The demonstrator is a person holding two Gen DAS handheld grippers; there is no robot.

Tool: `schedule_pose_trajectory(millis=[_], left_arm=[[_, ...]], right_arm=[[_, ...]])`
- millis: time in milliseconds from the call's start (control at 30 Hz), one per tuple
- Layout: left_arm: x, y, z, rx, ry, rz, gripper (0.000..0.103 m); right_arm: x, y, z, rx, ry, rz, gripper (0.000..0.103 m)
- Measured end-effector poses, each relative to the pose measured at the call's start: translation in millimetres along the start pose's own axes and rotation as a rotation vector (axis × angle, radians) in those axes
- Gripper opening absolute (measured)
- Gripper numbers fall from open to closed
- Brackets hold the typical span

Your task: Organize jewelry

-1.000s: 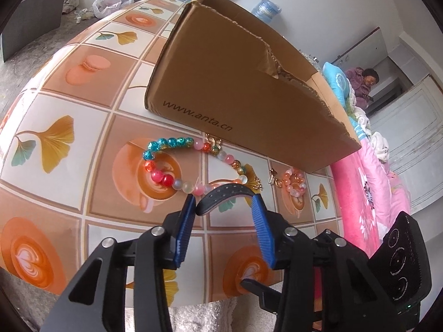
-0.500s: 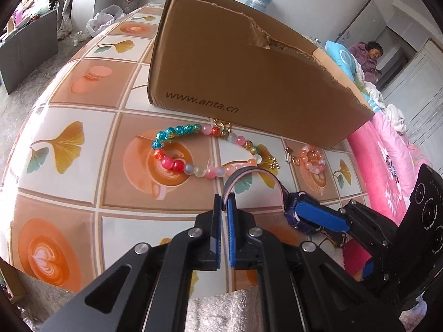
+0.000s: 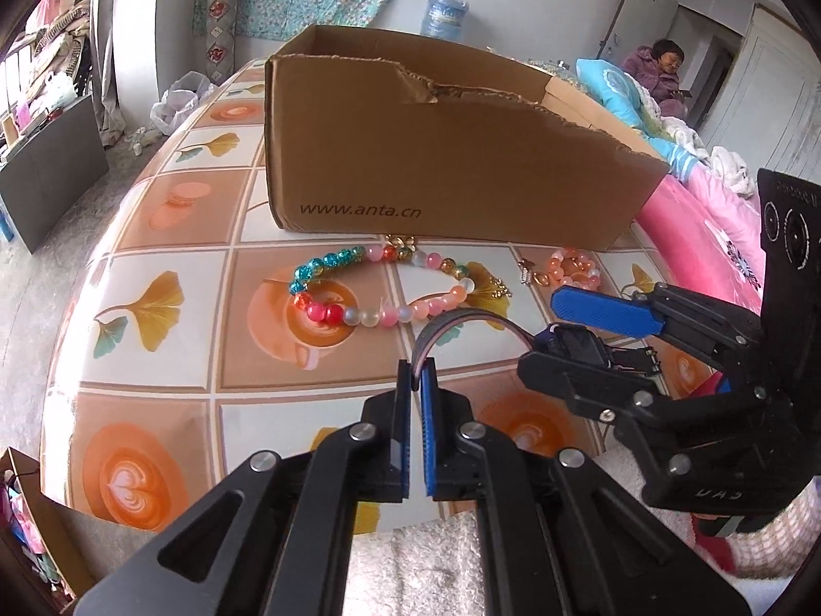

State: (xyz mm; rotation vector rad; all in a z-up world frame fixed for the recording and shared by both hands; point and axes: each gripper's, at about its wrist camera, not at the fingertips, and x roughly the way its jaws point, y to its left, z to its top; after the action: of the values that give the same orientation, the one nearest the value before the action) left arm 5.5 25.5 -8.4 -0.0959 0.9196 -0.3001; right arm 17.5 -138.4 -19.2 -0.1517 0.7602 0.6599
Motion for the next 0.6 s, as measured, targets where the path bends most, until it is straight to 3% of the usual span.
schedule_pose_trajectory(millis=[67, 200, 333, 600], left_arm=[[-2, 0, 0, 0.006, -0.005, -0.004, 0.003], [-3, 2, 1, 0.002, -0.008, -0.019, 0.004], [-5, 14, 2, -0.064, 0.013, -0.071, 0.007], [-17, 46, 6, -0.265, -0.013, -0.263, 0.03]], right_arm=[[8, 8, -3, -0.056, 0.024, -0.055, 0.041], [21, 7, -7, -0.069, 0.048, -0.121, 0.015], [17, 0, -6, -0.028, 0.016, -0.102, 0.01], [17, -1, -9, -0.025, -0.002, -0.094, 0.007]])
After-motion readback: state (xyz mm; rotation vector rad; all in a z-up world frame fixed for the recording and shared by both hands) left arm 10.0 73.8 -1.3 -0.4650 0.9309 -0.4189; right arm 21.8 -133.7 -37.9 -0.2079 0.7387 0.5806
